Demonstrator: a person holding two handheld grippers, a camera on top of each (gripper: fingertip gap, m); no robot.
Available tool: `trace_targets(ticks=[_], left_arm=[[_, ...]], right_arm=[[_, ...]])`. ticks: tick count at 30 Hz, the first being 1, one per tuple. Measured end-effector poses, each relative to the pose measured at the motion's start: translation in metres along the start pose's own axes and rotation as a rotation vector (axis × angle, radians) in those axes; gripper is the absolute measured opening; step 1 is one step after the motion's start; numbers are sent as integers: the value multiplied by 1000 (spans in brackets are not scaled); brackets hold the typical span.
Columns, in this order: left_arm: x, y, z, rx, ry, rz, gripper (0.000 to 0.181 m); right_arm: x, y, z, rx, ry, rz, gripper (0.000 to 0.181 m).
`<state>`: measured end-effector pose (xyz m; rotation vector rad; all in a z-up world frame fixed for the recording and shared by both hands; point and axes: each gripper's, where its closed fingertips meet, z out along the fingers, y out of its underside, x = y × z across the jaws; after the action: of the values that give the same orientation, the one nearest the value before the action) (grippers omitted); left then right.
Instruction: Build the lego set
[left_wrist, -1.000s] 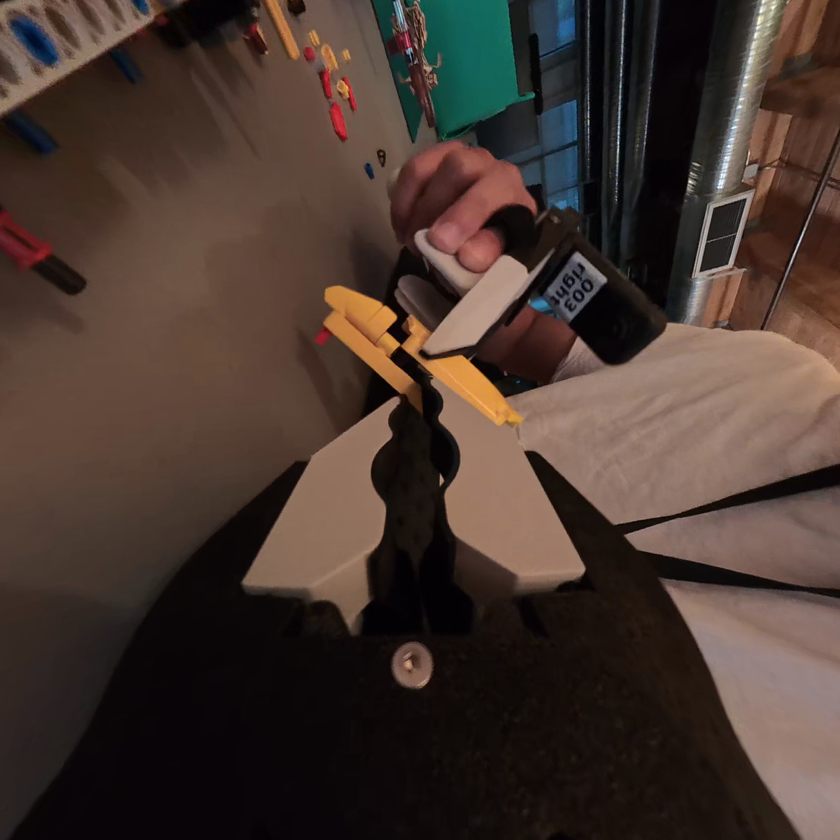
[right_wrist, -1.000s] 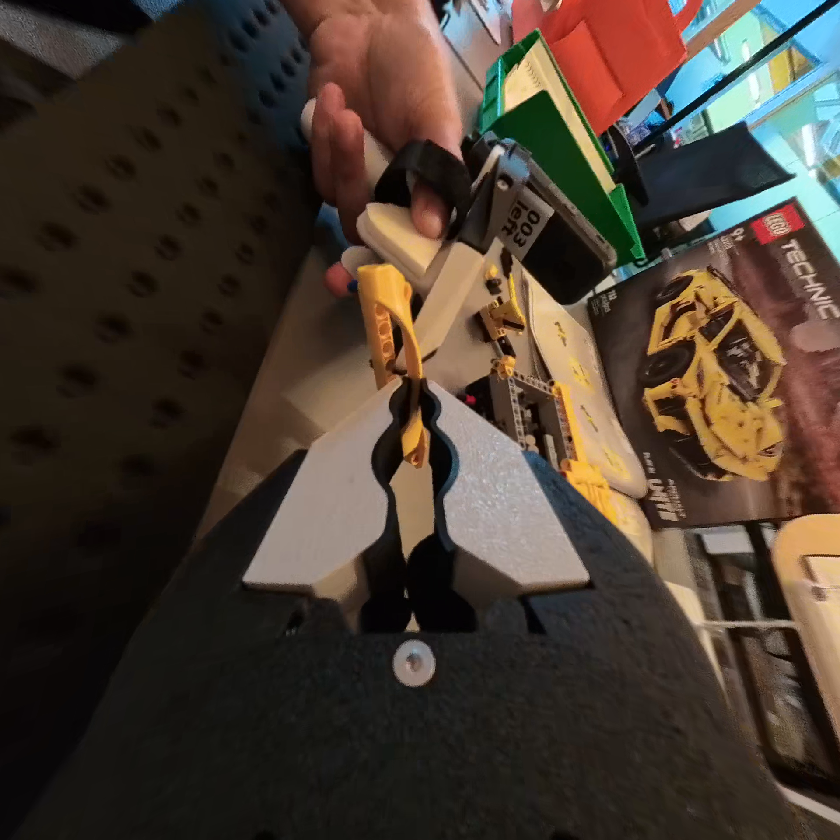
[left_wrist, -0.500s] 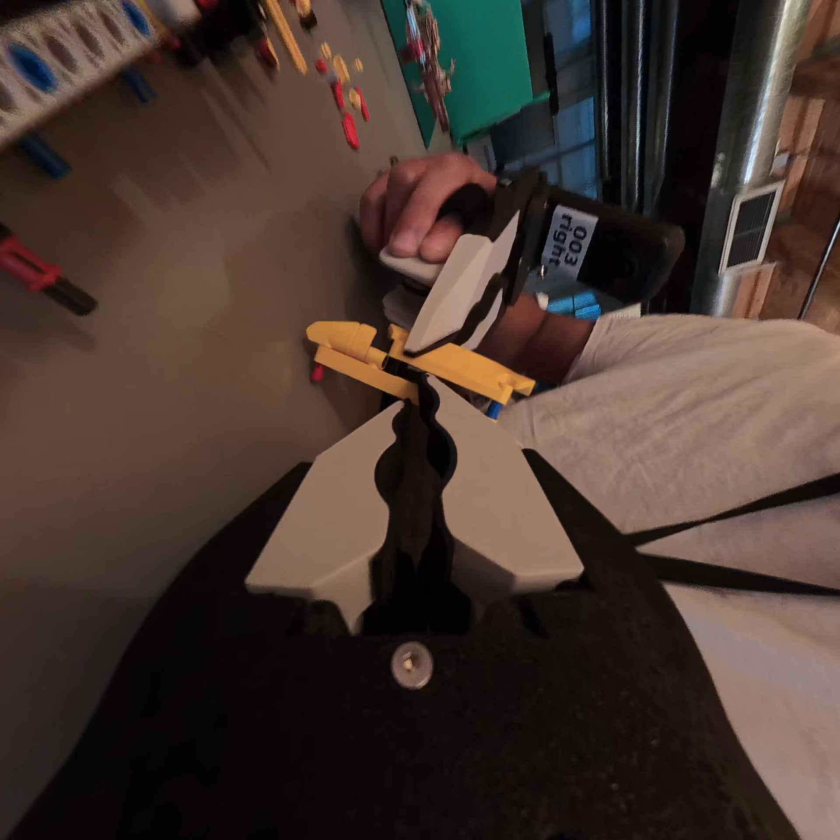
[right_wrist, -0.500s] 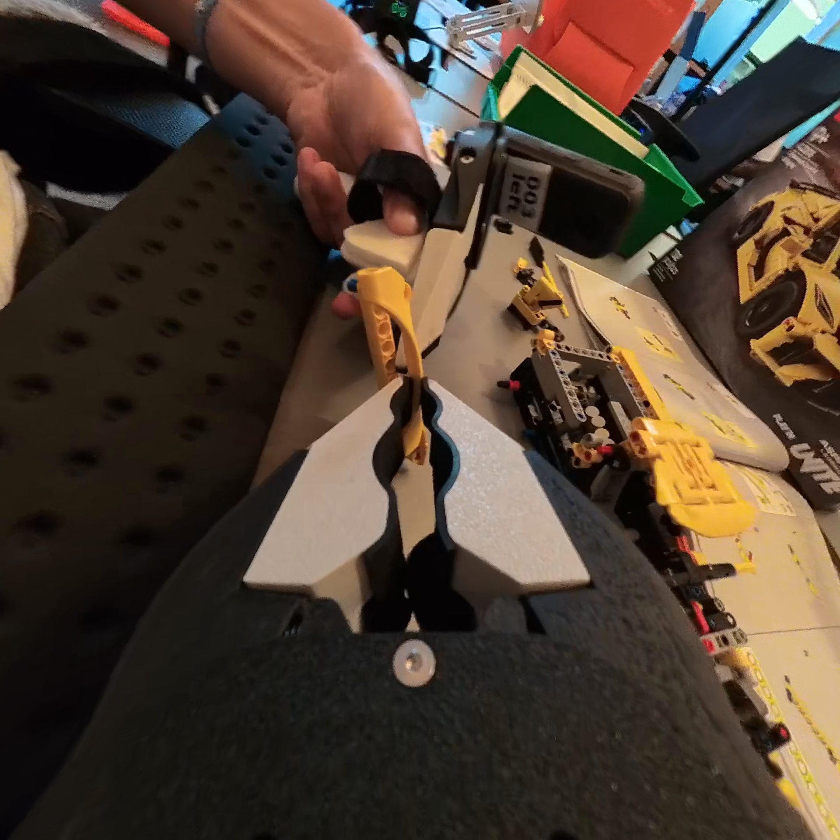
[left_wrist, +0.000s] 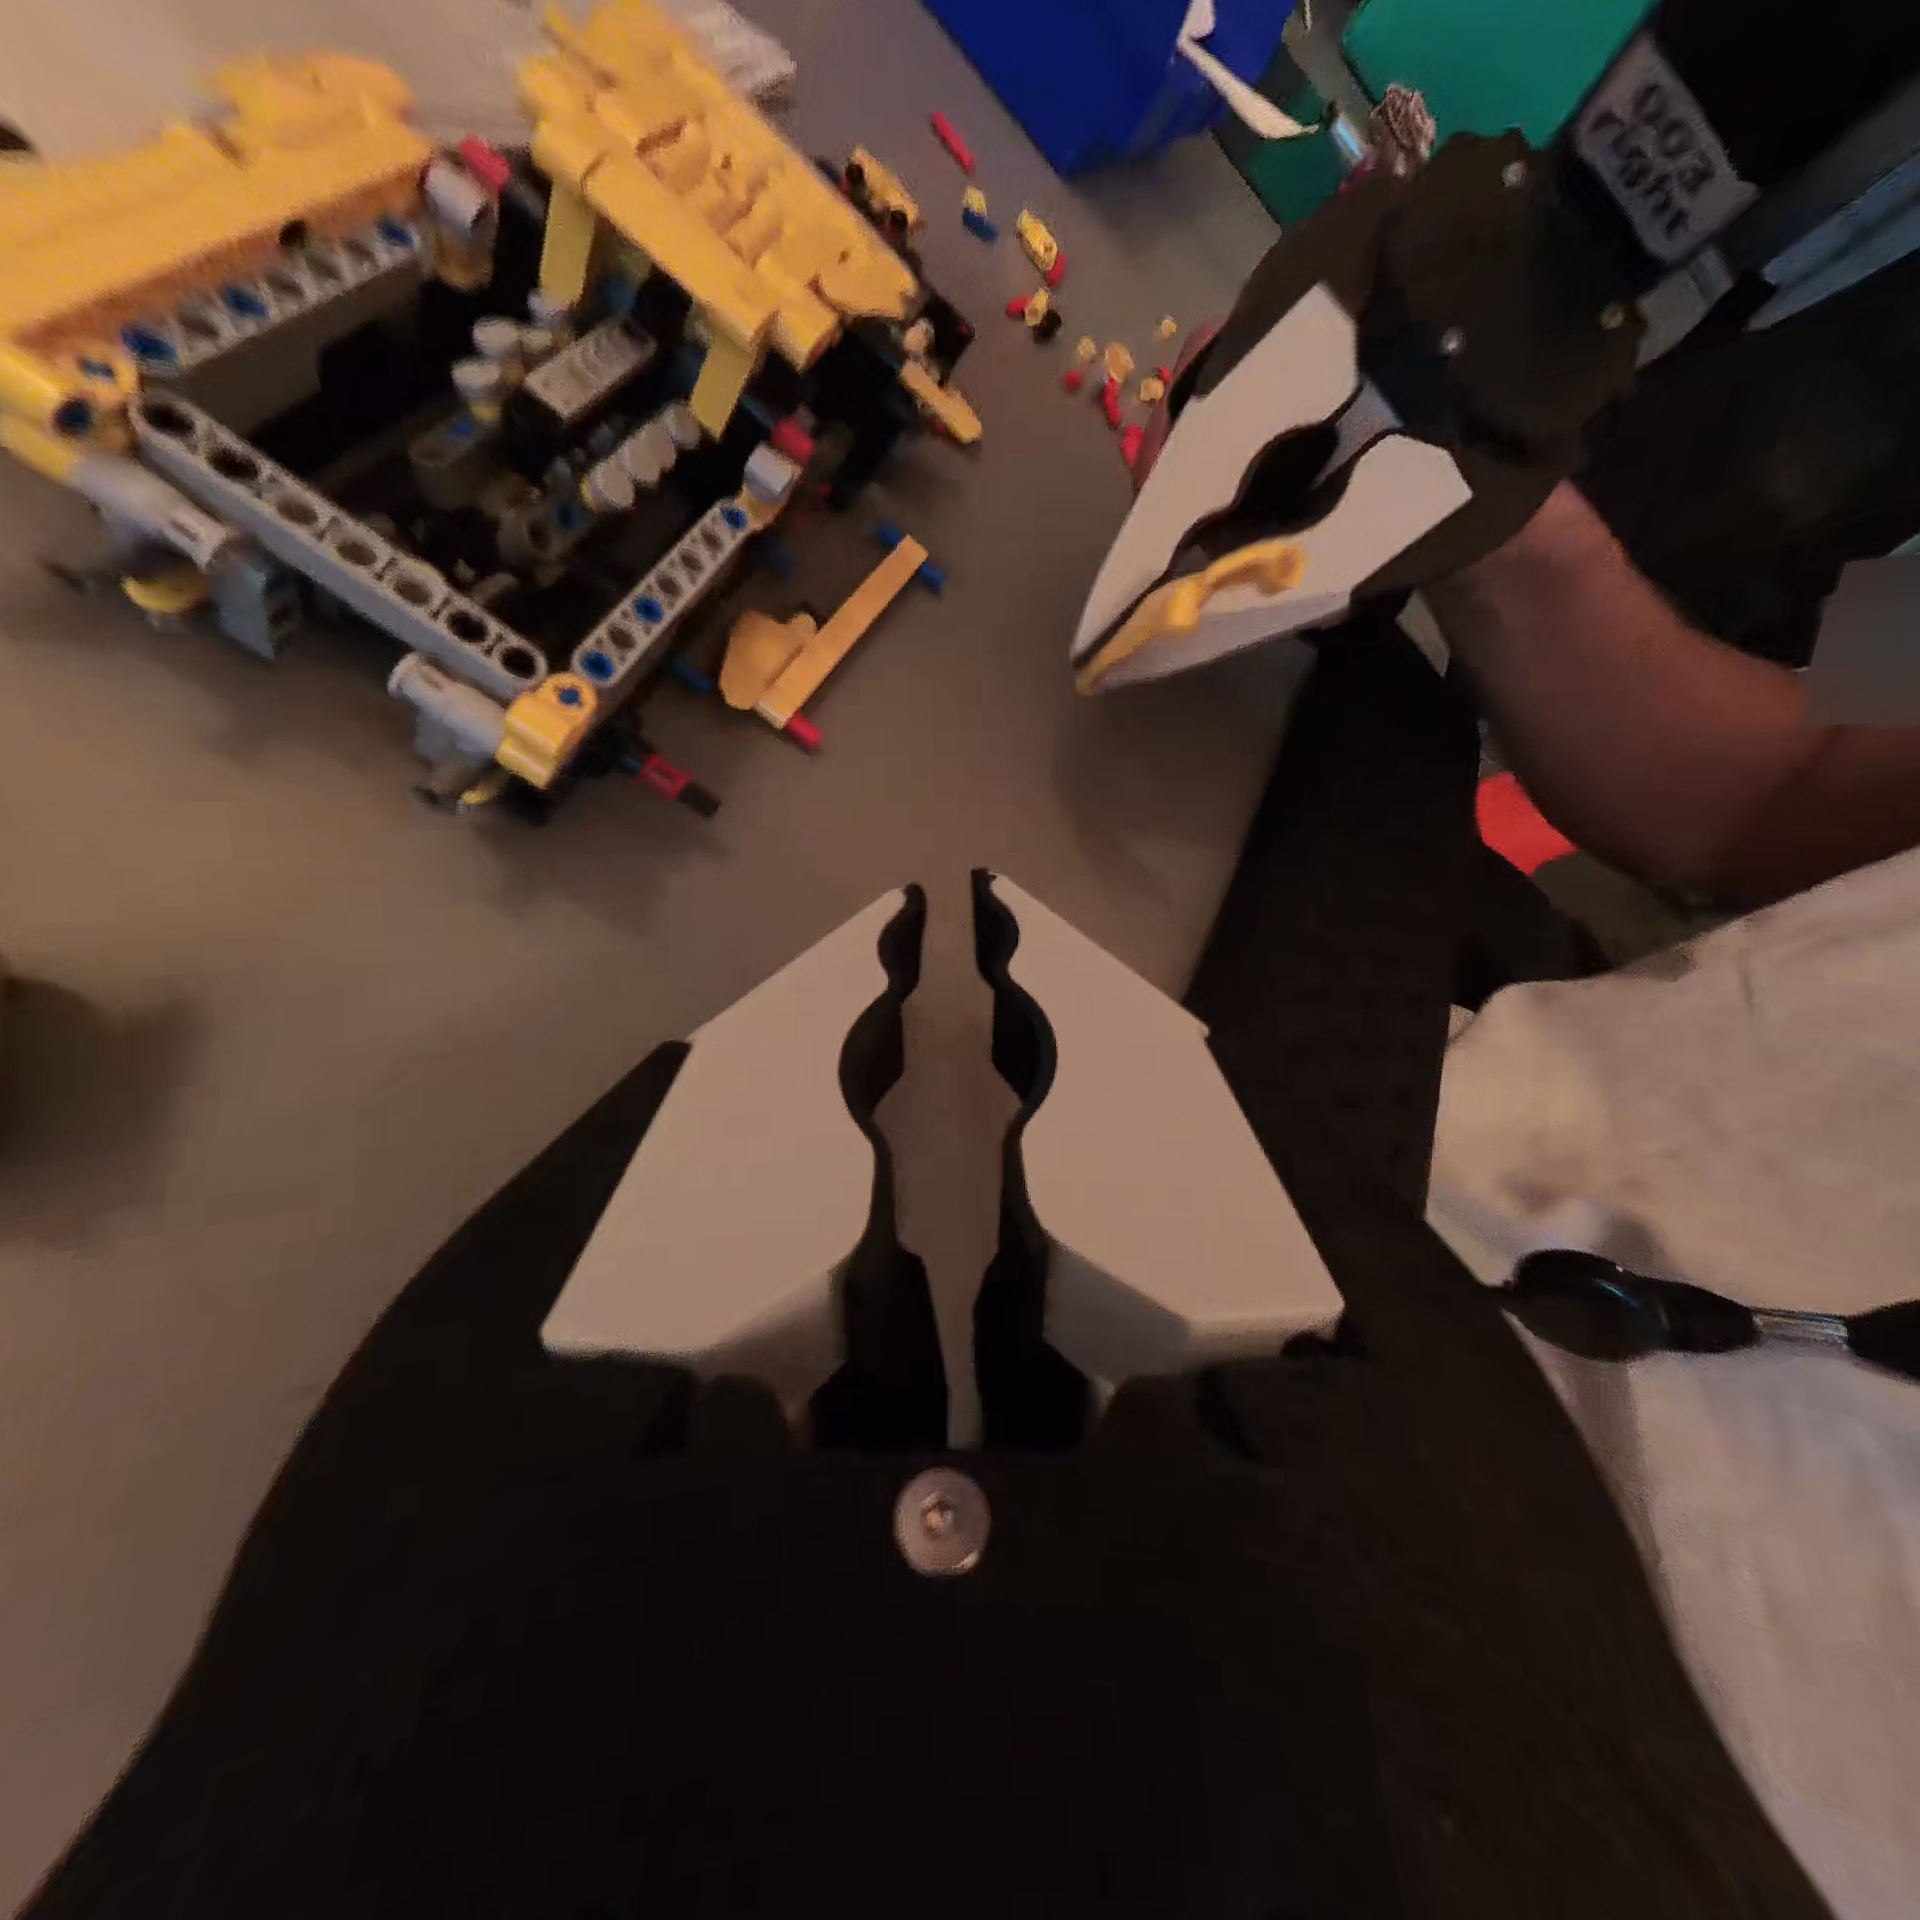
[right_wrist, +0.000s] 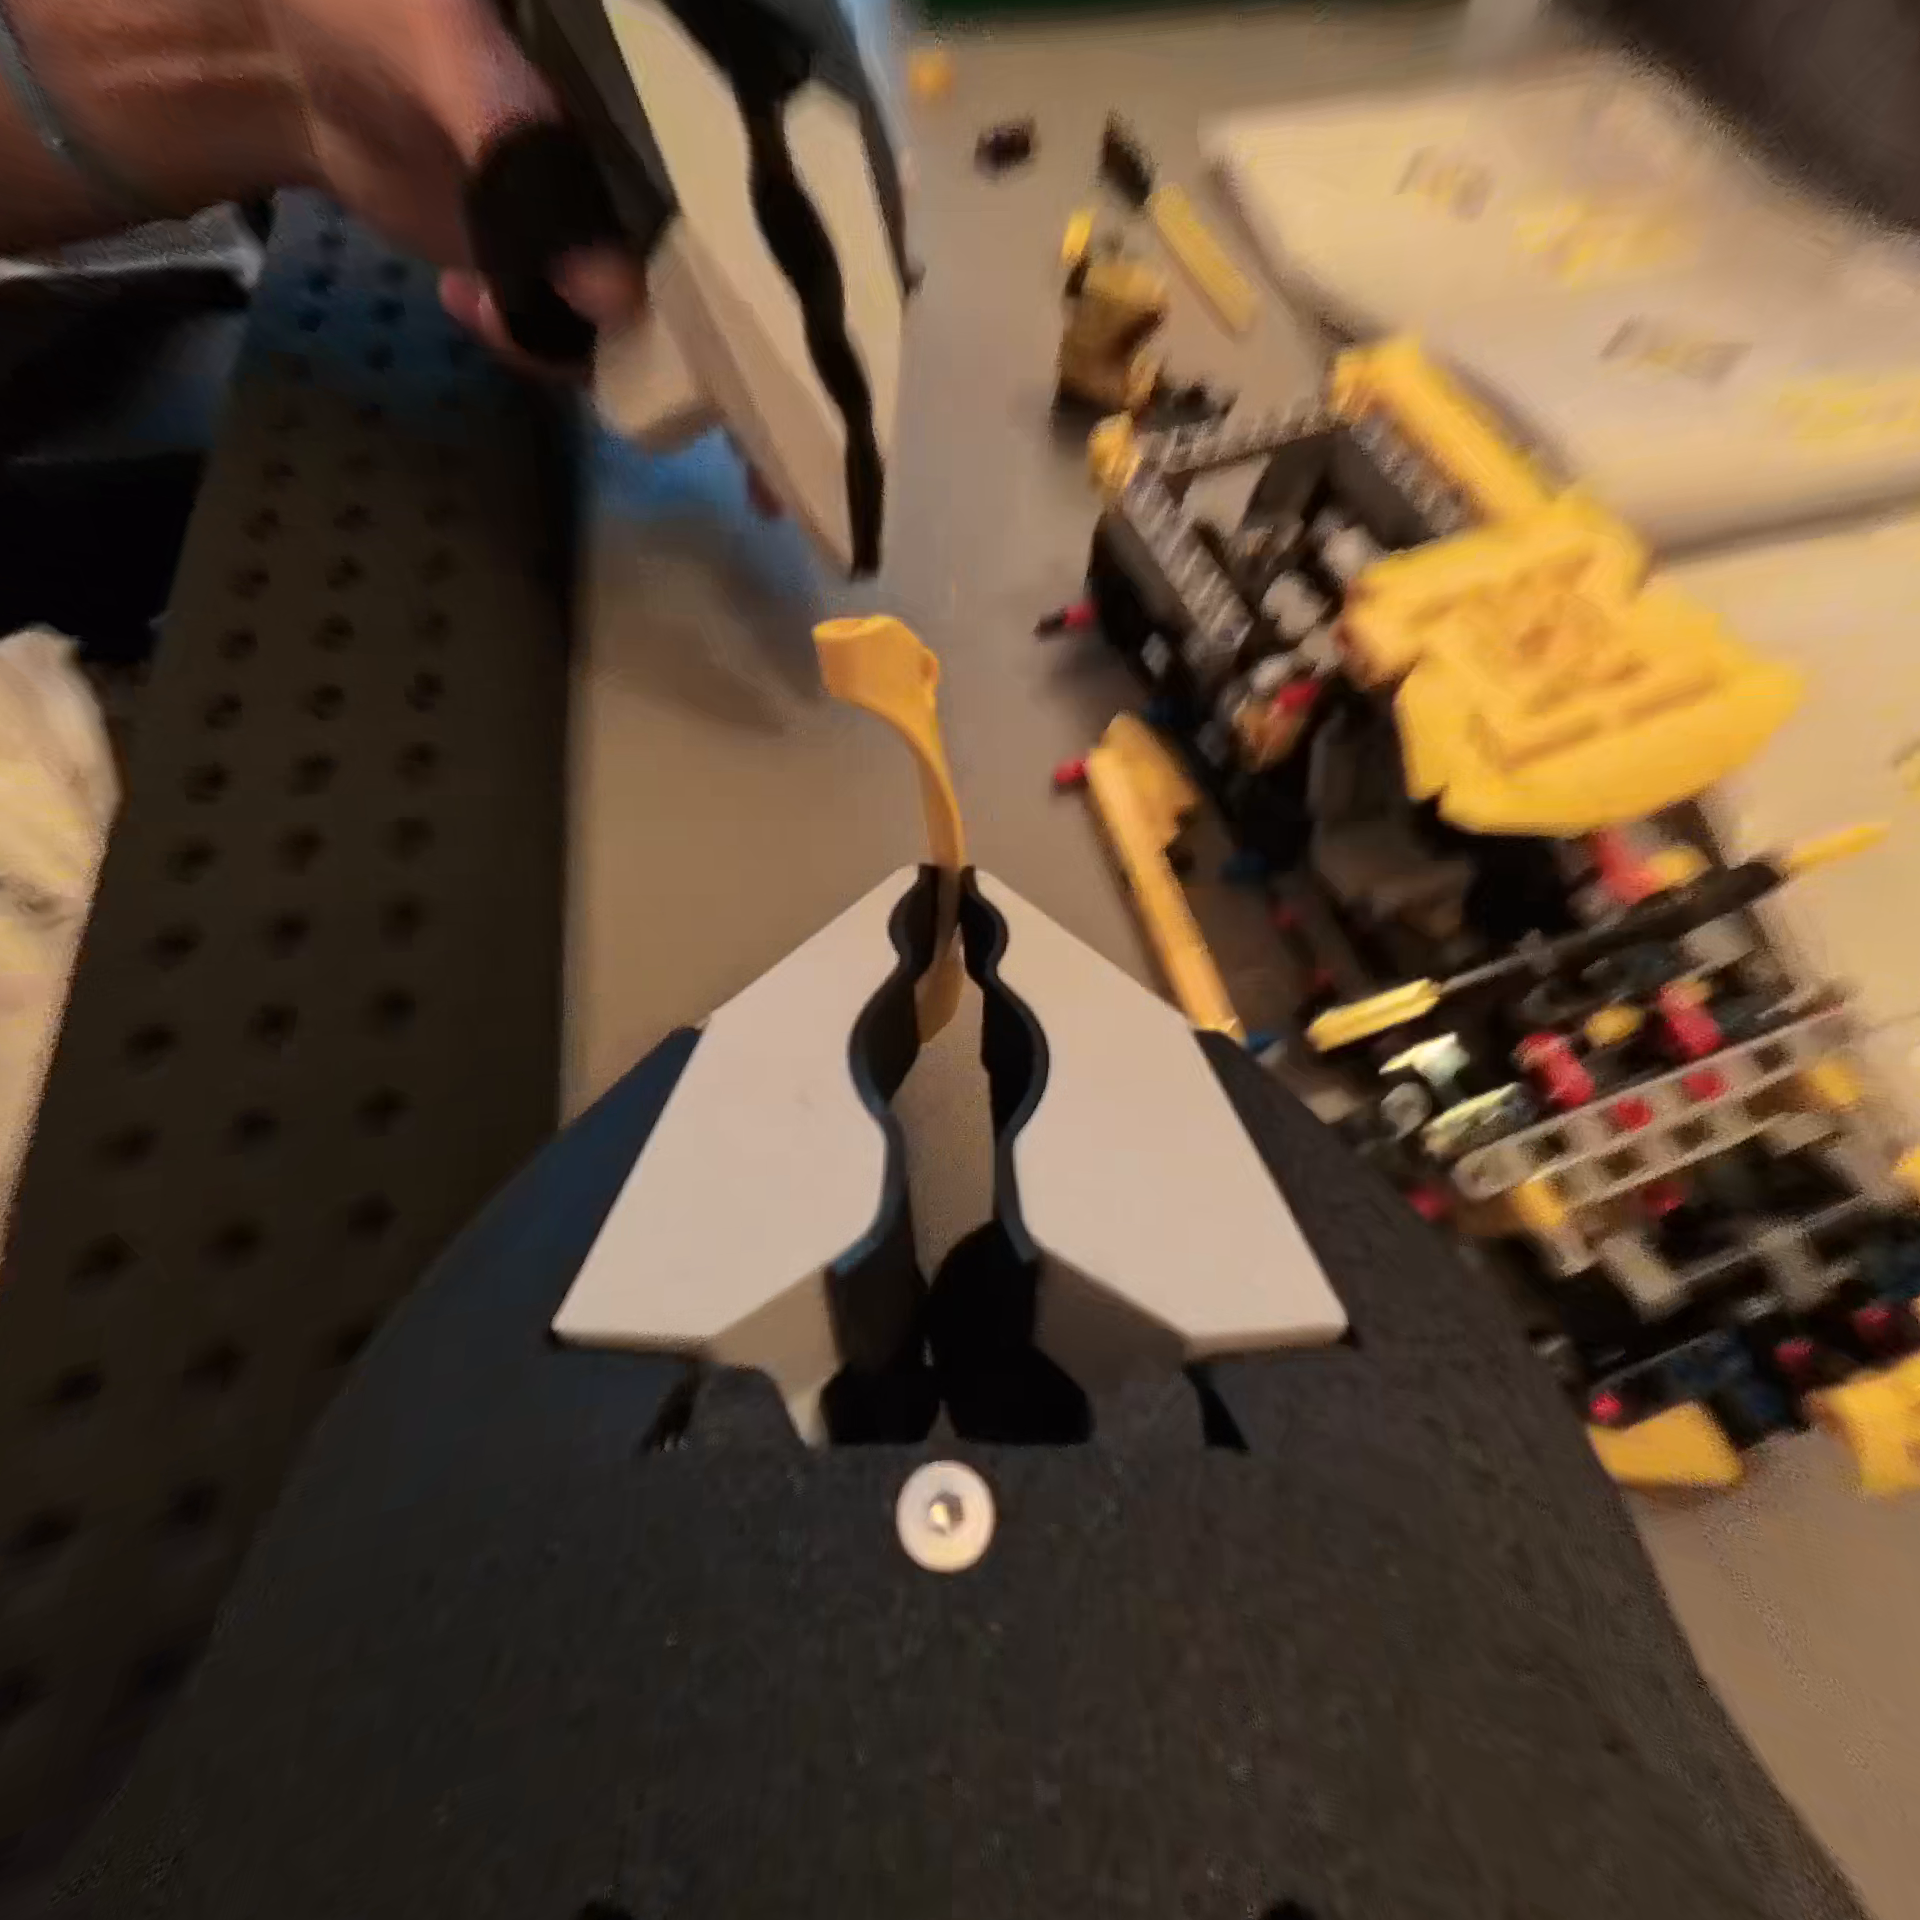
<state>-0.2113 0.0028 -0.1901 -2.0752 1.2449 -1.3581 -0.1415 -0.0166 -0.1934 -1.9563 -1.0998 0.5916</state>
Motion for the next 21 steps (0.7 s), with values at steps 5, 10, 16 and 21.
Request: trace_targets(ticks=[5,10,16,21], left_arm=[[5,-14,18,38,-86,225,25],[-10,-31,52,-97,-266,546,30],[-18,-33,83,-279,-305,696,30],[-27,-26,88,-375,-387,766,24]], right_arm=[[-12,53,-15,-377,-41,59,3],[-38,65,-25,-476,-219,196,4],[-46,67,-27,-455,-278,243,5],[-48,66,-27,-395,-286,253,6]])
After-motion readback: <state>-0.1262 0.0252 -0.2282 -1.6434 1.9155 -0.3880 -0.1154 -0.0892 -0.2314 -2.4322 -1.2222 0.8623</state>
